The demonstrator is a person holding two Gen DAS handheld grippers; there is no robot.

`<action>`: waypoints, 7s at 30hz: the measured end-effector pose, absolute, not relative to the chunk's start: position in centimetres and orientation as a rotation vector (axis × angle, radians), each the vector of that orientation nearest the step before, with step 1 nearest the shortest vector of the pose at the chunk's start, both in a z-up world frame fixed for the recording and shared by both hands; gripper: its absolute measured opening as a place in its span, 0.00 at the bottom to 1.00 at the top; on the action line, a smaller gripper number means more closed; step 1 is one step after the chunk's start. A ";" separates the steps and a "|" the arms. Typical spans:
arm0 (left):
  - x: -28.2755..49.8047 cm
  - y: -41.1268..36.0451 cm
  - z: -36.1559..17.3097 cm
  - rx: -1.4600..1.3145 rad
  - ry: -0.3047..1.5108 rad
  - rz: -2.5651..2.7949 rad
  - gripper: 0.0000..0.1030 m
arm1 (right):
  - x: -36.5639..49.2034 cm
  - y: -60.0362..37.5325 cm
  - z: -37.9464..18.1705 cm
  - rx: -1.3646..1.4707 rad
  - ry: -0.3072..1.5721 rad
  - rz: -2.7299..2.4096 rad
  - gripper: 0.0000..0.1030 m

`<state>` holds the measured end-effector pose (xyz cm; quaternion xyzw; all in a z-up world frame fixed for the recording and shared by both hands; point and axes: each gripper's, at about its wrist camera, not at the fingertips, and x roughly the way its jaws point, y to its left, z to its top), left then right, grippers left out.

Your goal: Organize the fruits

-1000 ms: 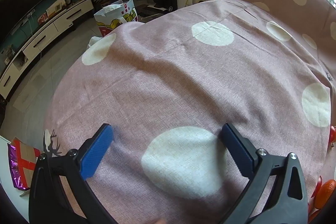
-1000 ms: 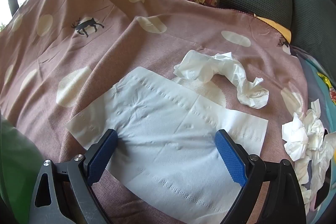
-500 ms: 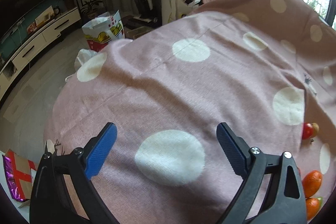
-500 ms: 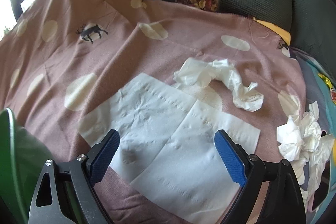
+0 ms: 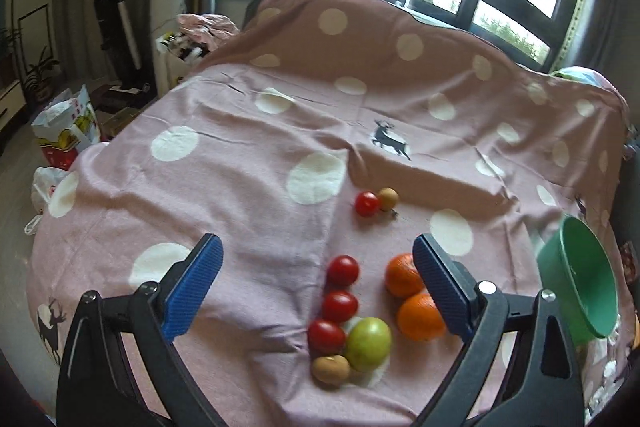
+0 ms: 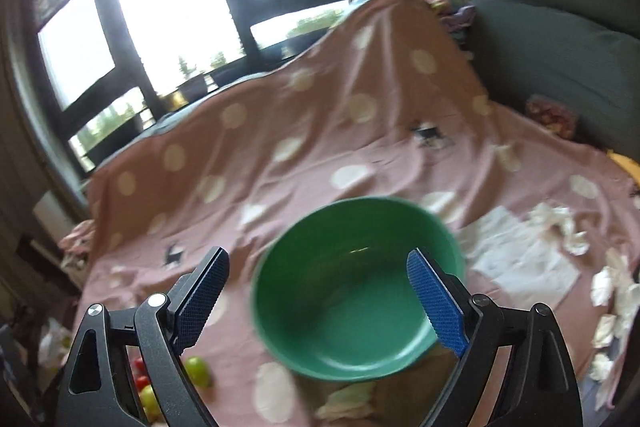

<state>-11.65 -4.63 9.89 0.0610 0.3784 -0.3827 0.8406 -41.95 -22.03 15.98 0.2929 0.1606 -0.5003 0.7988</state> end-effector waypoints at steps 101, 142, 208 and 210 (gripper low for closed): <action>-16.5 -10.1 6.3 0.256 0.969 -1.096 0.43 | -25.0 -20.4 4.8 0.967 0.728 -0.376 0.38; -27.5 -18.0 13.3 0.313 0.662 -1.359 0.41 | -37.1 -24.6 12.7 0.831 0.396 -0.590 0.38; -14.4 -7.7 9.5 0.080 0.896 -1.045 0.49 | -42.2 -29.9 7.6 0.708 0.456 -1.423 0.38; -14.0 -7.6 9.1 0.077 0.903 -1.039 0.49 | -41.8 -29.6 7.8 0.677 0.466 -1.424 0.38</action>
